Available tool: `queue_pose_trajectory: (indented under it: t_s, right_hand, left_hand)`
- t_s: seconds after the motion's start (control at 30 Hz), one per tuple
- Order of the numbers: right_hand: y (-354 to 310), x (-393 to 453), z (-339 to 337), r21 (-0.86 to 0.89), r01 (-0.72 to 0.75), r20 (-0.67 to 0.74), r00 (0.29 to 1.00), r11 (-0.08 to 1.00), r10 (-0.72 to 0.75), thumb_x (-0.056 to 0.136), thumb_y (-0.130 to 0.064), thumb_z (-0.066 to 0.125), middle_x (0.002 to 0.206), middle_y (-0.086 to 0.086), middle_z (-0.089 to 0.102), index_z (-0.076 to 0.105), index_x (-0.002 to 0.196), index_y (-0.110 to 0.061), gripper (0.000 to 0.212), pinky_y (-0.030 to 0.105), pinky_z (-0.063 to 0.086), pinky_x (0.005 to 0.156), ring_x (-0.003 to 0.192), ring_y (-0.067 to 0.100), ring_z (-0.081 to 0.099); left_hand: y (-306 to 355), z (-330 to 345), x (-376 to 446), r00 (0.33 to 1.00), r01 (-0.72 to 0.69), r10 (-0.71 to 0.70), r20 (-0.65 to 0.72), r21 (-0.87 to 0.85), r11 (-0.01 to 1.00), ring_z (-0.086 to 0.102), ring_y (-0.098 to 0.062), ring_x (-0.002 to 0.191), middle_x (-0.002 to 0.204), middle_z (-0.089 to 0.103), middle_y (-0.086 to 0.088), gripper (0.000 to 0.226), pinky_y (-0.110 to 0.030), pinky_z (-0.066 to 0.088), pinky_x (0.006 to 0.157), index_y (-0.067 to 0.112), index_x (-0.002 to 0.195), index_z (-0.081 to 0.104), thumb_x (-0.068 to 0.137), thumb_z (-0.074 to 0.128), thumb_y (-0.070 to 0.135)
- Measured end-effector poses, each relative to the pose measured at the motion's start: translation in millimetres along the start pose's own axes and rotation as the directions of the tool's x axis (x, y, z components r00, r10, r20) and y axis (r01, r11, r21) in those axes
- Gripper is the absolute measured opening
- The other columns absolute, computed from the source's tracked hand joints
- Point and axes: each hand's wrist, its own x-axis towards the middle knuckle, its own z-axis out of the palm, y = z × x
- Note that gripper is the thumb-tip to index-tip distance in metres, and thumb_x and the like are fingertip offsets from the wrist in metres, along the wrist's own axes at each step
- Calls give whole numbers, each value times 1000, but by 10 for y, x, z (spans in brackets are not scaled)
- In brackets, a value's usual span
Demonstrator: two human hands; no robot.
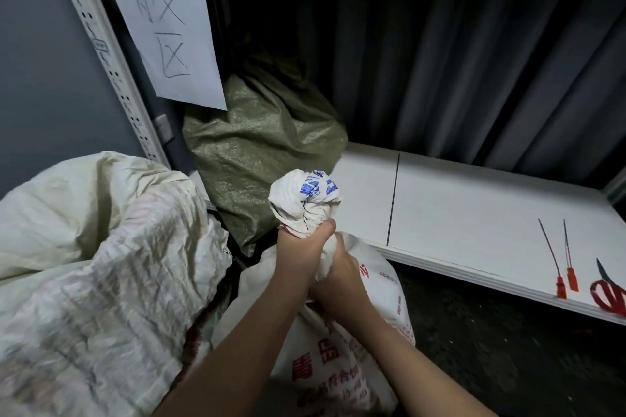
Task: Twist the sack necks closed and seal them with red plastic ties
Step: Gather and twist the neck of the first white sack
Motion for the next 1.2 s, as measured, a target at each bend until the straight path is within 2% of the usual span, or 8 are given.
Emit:
queue_pose_trajectory:
  t_s: [0.13, 0.3, 0.5, 0.6, 0.77, 0.93, 1.07, 1.2]
  right_hand:
    - [23, -10, 12, -181, 154, -1, 988, 971, -157, 73, -48, 42, 113, -1, 53, 47, 130, -22, 62, 28, 34, 84, 103, 16, 53]
    - [66, 10, 8, -294, 204, -37, 974, 934, -224, 72, -53, 26, 104, 1, 62, 57, 118, -19, 65, 34, 44, 80, 92, 20, 61]
    - [100, 61, -61, 31, 95, -25, 995, 995, -95, 75, -48, 57, 117, -6, 60, 49, 126, -27, 56, 32, 44, 92, 112, 13, 55]
    - [113, 72, -103, -75, 134, -2, 991, 988, -134, 74, -45, 62, 117, -3, 59, 48, 127, -29, 57, 34, 41, 92, 113, 16, 53]
    - [124, 76, -245, -212, 74, 91, 994, 975, -56, 58, -70, 56, 119, -8, 54, 38, 128, -35, 81, 40, 43, 95, 115, 17, 52]
    - [280, -30, -829, 184, -174, 338, 935, 967, 104, 49, -85, 64, 151, -6, 31, 18, 148, -29, 123, 41, 33, 111, 135, 13, 36]
    - [430, -114, -1405, 194, -219, 235, 957, 956, 171, 86, -50, 61, 132, 3, 55, 51, 130, -14, 57, 23, 37, 95, 116, 12, 51]
    - [895, -226, -1849, 113, -272, 31, 962, 956, 270, 87, -26, 64, 104, 1, 68, 67, 97, -18, 13, 26, 45, 85, 97, 14, 61]
  left_hand:
    - [-13, 25, -25, 997, -40, 44, -63, 67, 997, 58, 14, 64, 85, 62, 13, 35, 5, 38, 64, 23, 78, 57, 80, 60, -13]
    - [-70, 38, -28, 994, -73, 81, -76, 109, 991, 58, -5, 97, 100, 62, 8, 31, 5, 37, 73, 18, 97, 59, 80, 62, -8]
    - [-43, -166, 123, 977, 37, -62, 202, 126, 991, 65, -11, 107, 112, 70, 4, 45, -30, 47, 99, 16, 113, 65, 71, 79, 8]
    - [9, -157, 105, 988, -58, 28, 153, 189, 980, 64, -10, 107, 114, 68, 4, 53, -21, 47, 95, 10, 120, 60, 70, 78, 7]
    - [49, -16, 52, 998, -65, 57, 35, 308, 949, 65, -14, 95, 100, 69, -2, 35, -21, 47, 83, 7, 111, 63, 76, 68, 3]
    - [172, 154, -8, 992, -97, 66, 111, 306, 947, 66, -9, 82, 91, 72, 2, 41, -26, 53, 77, 12, 101, 66, 61, 60, 19]
    - [170, 381, -82, 992, -66, 20, 123, 379, 923, 66, -15, 93, 97, 70, 5, 57, -39, 54, 88, 22, 107, 60, 52, 60, 35]
    - [144, 689, -233, 991, -61, -3, 136, 463, 884, 63, -20, 100, 105, 68, 5, 61, -36, 50, 92, 26, 112, 56, 52, 60, 36]
